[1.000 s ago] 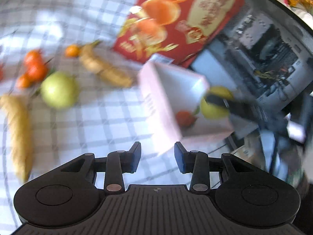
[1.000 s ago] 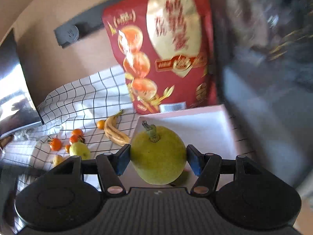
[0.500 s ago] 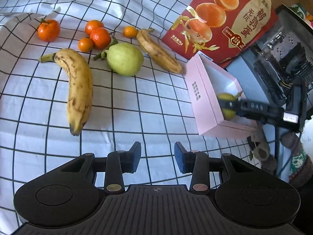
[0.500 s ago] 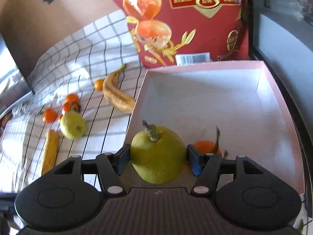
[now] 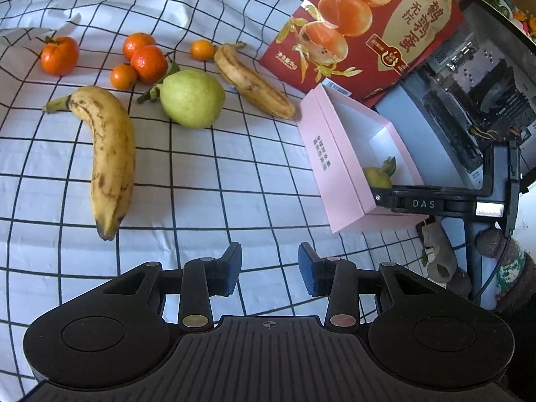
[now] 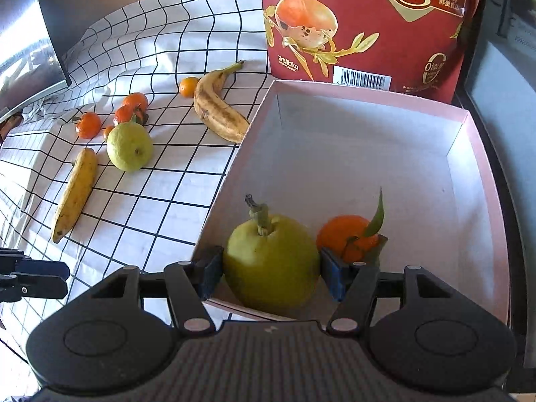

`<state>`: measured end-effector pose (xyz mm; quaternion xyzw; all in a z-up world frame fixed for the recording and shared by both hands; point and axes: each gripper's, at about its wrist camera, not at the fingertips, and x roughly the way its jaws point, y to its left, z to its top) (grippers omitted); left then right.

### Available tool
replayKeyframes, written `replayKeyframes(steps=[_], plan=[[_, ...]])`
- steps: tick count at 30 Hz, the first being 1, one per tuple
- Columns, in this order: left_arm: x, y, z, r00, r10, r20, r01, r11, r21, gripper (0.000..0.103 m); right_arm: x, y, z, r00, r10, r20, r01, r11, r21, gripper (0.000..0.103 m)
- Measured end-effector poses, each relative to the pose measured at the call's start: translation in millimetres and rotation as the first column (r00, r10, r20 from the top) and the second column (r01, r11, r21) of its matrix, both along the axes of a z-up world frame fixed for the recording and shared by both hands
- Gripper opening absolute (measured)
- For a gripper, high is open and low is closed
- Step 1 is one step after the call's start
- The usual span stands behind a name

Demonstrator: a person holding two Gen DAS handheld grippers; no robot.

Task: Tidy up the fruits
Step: 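Lower the green pear into the pink box and open the right gripper, then move the left gripper to the yellow banana and close on it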

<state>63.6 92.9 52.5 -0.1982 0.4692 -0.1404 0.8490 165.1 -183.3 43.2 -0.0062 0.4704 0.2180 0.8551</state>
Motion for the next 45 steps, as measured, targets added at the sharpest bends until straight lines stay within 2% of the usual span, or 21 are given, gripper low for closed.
replayKeyframes(steps=[8,14,20,23,27,29,34,39,42,45], plan=[[0.8,0.5,-0.6,1.0,0.008,-0.007,-0.008,1.0,0.0,0.042,-7.6,-9.6,1.9,1.0,-0.007,0.019,0.006,0.999,0.046,0.063],[0.8,-4.2,-0.9,1.0,-0.004,-0.011,0.004,1.0,0.001,0.042,-16.1,-9.6,8.0,0.998,-0.023,0.066,0.022,1.0,0.01,0.062],[0.7,-2.5,-3.5,1.0,0.009,-0.016,-0.009,1.0,0.007,0.042,-28.8,-23.9,26.0,0.991,-0.041,0.13,0.034,0.998,0.054,0.062],[0.2,-0.1,-1.7,1.0,0.032,0.001,-0.032,0.999,0.018,0.042,-36.7,-19.5,38.4,0.979,-0.03,0.2,0.027,0.999,0.017,0.062],[-2.2,10.5,8.4,0.994,0.092,0.064,-0.096,0.994,0.059,0.042,-43.7,5.5,53.6,0.953,0.032,0.302,-0.018,0.999,-0.048,0.065],[-3.2,19.3,13.7,0.989,0.122,0.085,-0.129,0.988,0.084,0.042,-43.6,22.5,57.8,0.94,0.061,0.335,-0.043,0.997,-0.061,0.069],[-8.3,39.7,18.9,0.98,0.178,0.094,-0.187,0.978,0.098,0.042,-43.6,51.8,62.0,0.908,0.116,0.402,-0.088,0.992,-0.087,0.07],[-9.2,43.5,12.0,0.975,0.208,0.078,-0.214,0.974,0.079,0.042,-17.5,6.8,64.6,0.947,-0.054,0.317,0.033,0.997,0.07,0.066],[-8.5,39.3,10.5,0.976,0.206,0.075,-0.212,0.974,0.086,0.042,-14.8,-8.2,61.0,0.949,-0.086,0.302,0.066,0.995,0.077,0.066],[-6.4,40.8,10.6,0.969,0.232,0.082,-0.241,0.963,0.121,0.042,-17.5,-8.0,55.6,0.953,-0.082,0.292,0.064,0.995,0.074,0.066]])
